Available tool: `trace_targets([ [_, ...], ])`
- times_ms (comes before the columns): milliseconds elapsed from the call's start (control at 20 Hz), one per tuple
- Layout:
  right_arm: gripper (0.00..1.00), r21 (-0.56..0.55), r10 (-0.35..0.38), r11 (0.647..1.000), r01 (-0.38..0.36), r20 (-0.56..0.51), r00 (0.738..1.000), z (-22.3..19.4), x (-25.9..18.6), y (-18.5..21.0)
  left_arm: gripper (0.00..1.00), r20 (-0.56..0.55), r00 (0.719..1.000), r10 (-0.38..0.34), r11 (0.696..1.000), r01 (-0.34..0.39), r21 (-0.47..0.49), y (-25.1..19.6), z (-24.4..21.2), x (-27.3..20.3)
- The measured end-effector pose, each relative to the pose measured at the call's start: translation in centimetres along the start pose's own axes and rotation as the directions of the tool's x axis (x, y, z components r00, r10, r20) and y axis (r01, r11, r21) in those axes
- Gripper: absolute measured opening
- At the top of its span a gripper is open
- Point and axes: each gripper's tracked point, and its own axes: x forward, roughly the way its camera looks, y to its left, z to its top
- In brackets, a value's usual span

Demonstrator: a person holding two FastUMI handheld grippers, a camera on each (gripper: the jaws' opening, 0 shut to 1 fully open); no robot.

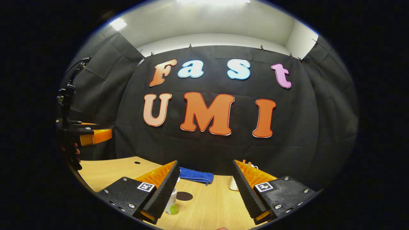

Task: Open the teacup lid with one hand, grasp the water bottle and pour water into the teacup with the other hand; after pouring, place the water bottle on the coaster and then close the teacup lid.

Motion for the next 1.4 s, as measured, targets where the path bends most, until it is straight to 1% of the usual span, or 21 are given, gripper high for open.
trace_targets([
  [100,0.98,0.014,0.019,1.0,-0.019,-0.007,1.0,-0.7,0.3,0.6,0.96,0.009,1.0,-0.019,1.0,0.019,0.012,-0.9,-0.4,0.2],
  [300,0.98,-0.003,0.01,1.0,-0.01,-0.014,1.0,-1.3,1.2,0.5,0.96,0.003,0.999,-0.046,0.999,0.046,0.021,-1.9,-1.5,0.7],
  [500,0.98,-0.035,0.038,0.999,-0.039,-0.016,0.999,-2.5,1.7,1.1,0.97,0.0,0.999,-0.045,0.999,0.045,0.007,-1.7,-2.4,1.7],
  [650,0.98,-0.037,0.043,0.998,-0.045,-0.048,0.998,-4.7,2.1,1.6,0.97,-0.01,0.998,-0.054,0.999,0.054,0.008,-2.3,-3.7,2.1],
  [800,0.98,-0.022,0.077,0.997,-0.08,-0.101,0.992,-7.2,2.3,2.7,0.97,-0.025,0.998,-0.06,0.998,0.06,0.01,-2.6,-5.4,2.4],
  [900,0.98,-0.011,0.108,0.994,-0.11,-0.125,0.986,-8.7,2.6,3.6,0.96,-0.046,0.997,-0.066,0.998,0.067,0.009,-2.7,-6.9,2.6],
  [1050,0.98,-0.007,0.123,0.992,-0.126,-0.163,0.979,-10.9,2.7,4.4,0.98,-0.088,0.993,-0.08,0.997,0.08,-0.003,-2.4,-9.5,2.7],
  [1150,0.98,0.007,0.138,0.99,-0.139,-0.197,0.971,-12.5,2.8,5.1,0.96,-0.12,0.989,-0.087,0.996,0.086,-0.009,-2.2,-11.4,2.8],
  [1250,0.98,0.027,0.162,0.987,-0.16,-0.225,0.961,-13.9,2.8,6.0,0.96,-0.149,0.983,-0.11,0.994,0.108,-0.02,-2.5,-13.6,3.1],
  [1350,0.98,0.037,0.174,0.985,-0.17,-0.245,0.954,-15.1,2.8,6.6,0.98,-0.193,0.971,-0.139,0.99,0.135,-0.031,-2.7,-15.9,2.8],
  [1400,0.98,0.041,0.179,0.984,-0.175,-0.255,0.95,-15.6,3.0,6.7,0.96,-0.212,0.966,-0.15,0.989,0.148,-0.029,-3.1,-17.0,2.8],
])
